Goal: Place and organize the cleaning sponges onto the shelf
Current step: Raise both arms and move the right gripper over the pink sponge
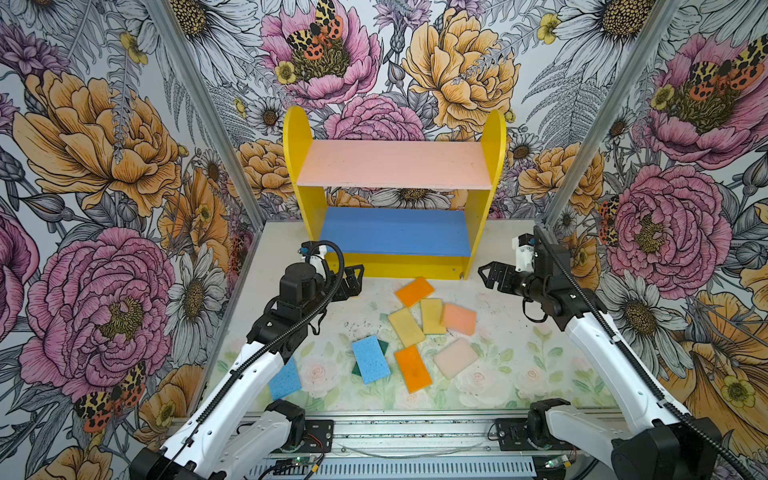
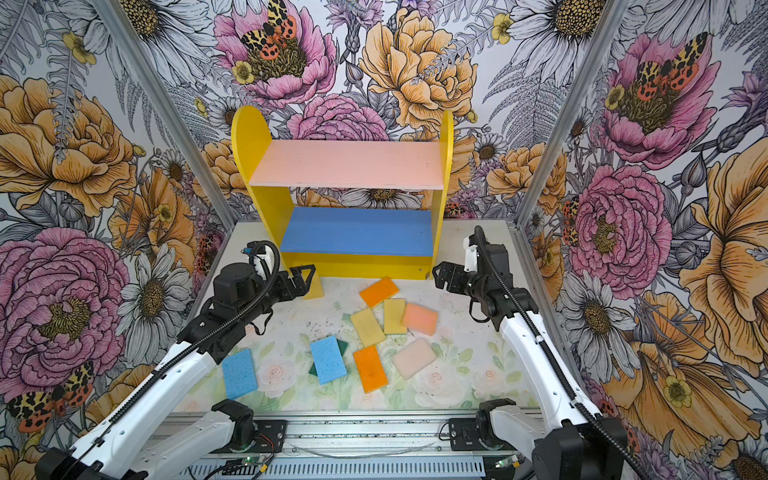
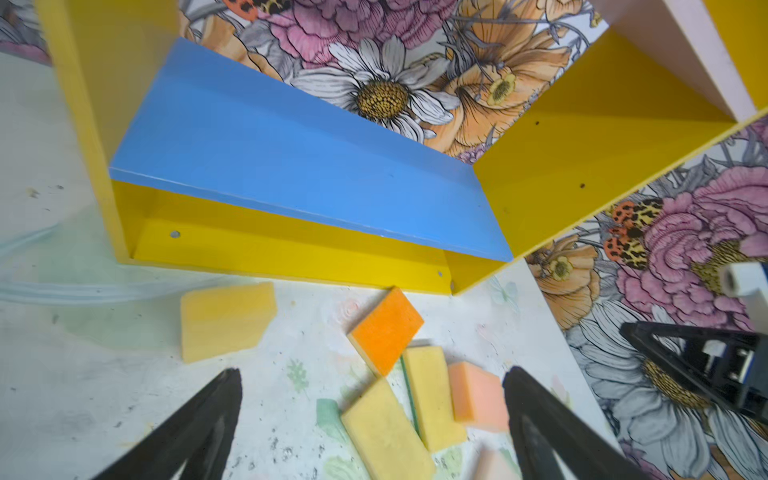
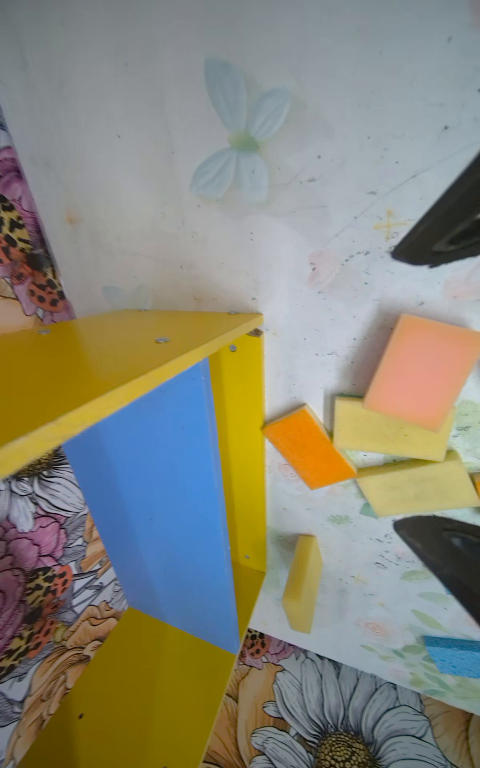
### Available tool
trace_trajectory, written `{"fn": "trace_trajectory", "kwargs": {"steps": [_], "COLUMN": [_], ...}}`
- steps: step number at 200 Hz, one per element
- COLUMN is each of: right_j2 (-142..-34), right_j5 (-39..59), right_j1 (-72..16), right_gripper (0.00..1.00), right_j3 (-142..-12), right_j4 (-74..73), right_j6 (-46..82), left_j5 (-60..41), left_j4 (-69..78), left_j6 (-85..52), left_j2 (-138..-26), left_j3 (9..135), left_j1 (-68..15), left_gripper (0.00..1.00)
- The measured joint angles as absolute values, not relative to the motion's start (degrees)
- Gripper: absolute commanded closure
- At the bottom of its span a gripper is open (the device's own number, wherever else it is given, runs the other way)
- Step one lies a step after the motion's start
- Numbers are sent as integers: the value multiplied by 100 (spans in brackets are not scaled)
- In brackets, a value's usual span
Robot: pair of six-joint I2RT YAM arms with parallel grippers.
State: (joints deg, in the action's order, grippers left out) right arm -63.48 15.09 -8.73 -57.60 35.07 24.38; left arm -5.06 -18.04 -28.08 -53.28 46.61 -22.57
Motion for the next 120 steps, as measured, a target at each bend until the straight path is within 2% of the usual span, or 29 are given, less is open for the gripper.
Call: {"fn": "trace_trajectory", "kwargs": {"steps": [39, 57, 120], "right_j2": [-6449, -6768, -7690], "right_j5": [1461, 1466, 1160], "right_j1": [-1365, -1579, -2008], "right_gripper": [5, 1, 1], "right_j3": [-5743, -5712, -5575], "right_j4": [4261, 4410, 4624], "right_j6": [2438, 2460, 2611], "left_j5": [-954, -1055, -1157], "left_j4": [-2058, -2108, -2123], "left_j6": [-3166, -3280, -3465], "left_j2": [-5328, -5332, -5334], "left_j3": [4394, 4311, 4080], "left_j1": [-2467, -2532, -2810], "left_gripper": [1, 1, 1]}}
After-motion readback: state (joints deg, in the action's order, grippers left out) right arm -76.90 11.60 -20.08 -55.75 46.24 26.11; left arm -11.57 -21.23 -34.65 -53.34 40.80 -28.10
